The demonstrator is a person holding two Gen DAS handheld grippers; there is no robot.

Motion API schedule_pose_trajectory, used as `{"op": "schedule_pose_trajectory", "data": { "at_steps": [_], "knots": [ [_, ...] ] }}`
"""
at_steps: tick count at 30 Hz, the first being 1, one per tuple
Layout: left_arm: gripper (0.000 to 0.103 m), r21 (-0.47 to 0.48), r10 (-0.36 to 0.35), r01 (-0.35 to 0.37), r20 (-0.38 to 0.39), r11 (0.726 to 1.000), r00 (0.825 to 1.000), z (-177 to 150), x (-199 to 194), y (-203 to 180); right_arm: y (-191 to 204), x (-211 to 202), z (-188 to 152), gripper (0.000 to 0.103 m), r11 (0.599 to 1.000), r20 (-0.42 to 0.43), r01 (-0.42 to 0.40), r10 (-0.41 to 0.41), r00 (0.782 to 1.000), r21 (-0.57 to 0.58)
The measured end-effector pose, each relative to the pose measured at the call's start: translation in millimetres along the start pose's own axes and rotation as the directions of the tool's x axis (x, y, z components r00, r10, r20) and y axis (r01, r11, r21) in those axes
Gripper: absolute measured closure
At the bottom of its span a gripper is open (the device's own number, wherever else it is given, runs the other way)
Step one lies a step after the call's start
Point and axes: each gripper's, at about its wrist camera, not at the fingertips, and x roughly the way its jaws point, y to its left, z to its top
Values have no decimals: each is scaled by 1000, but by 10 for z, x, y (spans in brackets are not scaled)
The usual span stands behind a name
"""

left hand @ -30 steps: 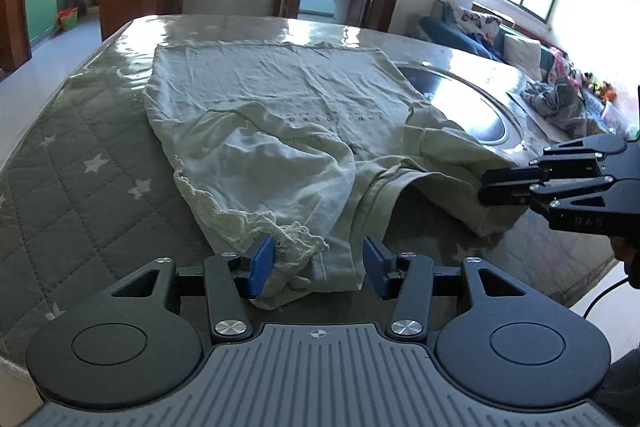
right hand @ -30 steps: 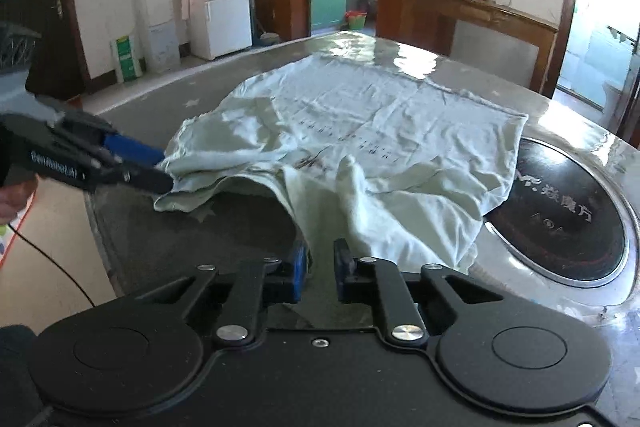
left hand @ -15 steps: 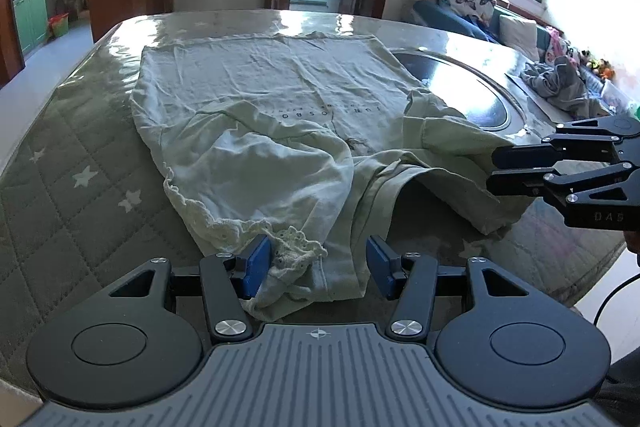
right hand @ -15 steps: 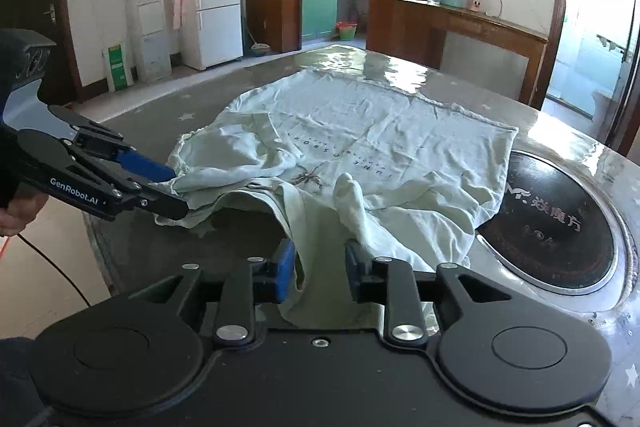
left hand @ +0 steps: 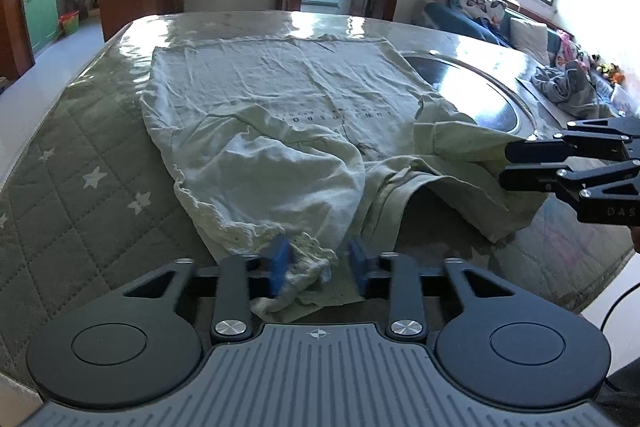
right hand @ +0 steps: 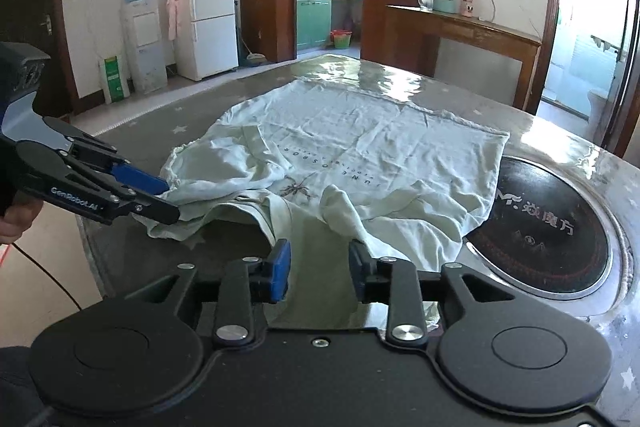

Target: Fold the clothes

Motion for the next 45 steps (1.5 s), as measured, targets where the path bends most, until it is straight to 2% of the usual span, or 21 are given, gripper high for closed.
{"op": "schedule_pose_trajectory", "data": {
  "at_steps": [7, 17, 25, 29, 32, 39, 42, 45],
  "knots": [
    [87, -35, 13, -12, 30, 999, 999, 45, -64, 34, -27, -6, 4, 68, 1000, 2, 18, -18, 1000, -17],
    [87, 25, 41, -43, 68, 999, 997, 63, -246, -62, -65, -13, 11, 68, 998, 5, 43, -43, 999, -41],
    [82, 68, 5, -9, 54, 998, 999, 7, -269, -169, -96, -20, 16, 68, 996, 8, 64, -64, 998, -61],
    [80, 91, 29, -33, 52, 995, 998, -14, -234, -227, -111, -23, 19, 68, 995, 10, 74, -74, 997, -70],
    [72, 111, 52, -60, 72, 992, 996, 1, -239, -255, -117, -14, 71, 68, 992, 29, 92, -90, 996, -90],
    [70, 162, 68, -75, 50, 984, 996, 42, -85, -284, -101, 69, 108, 68, 991, 27, 79, -77, 997, -104],
    [70, 185, 83, -90, 43, 979, 996, 27, -21, -303, -107, 17, 125, 68, 989, 67, 102, -95, 993, -106],
    [74, 172, 79, -83, 31, 982, 996, 31, 27, -281, -153, 32, 152, 67, 994, 36, 73, -70, 997, -81]
  ]
}}
